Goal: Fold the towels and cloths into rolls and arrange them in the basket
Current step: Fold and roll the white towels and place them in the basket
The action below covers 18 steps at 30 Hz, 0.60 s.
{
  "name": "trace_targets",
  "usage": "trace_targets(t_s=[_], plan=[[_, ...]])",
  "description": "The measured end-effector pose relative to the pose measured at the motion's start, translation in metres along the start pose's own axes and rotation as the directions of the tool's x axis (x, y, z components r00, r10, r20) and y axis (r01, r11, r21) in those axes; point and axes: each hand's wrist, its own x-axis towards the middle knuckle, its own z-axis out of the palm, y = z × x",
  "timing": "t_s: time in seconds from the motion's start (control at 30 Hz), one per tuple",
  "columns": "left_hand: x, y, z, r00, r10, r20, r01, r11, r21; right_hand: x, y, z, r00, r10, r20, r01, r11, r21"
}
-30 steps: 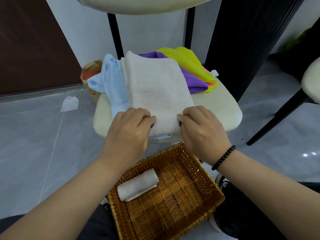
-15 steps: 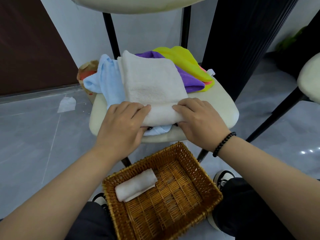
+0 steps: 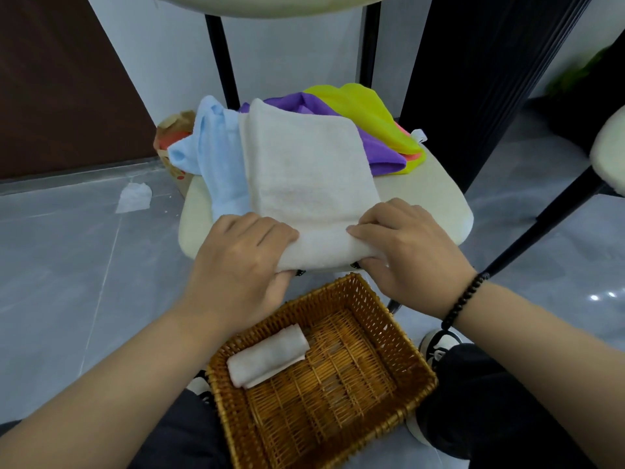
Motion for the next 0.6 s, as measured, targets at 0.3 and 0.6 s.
trace_targets(t_s=[0.3,0.6], plan=[[0.008,-0.002,-0.004,0.972,-0.198,0.128,0.226,0.938,-0.264,0.012,0.012,-0.011,0.979,0.148,0.138,-0.17,0.972,0.165],[0.008,0.005,0.007,0.938,-0.317,0.14,0.346,0.867,-0.359,0.021,0.017,-0.005,0.928,0.22,0.302,-0.315,0.895,0.317]])
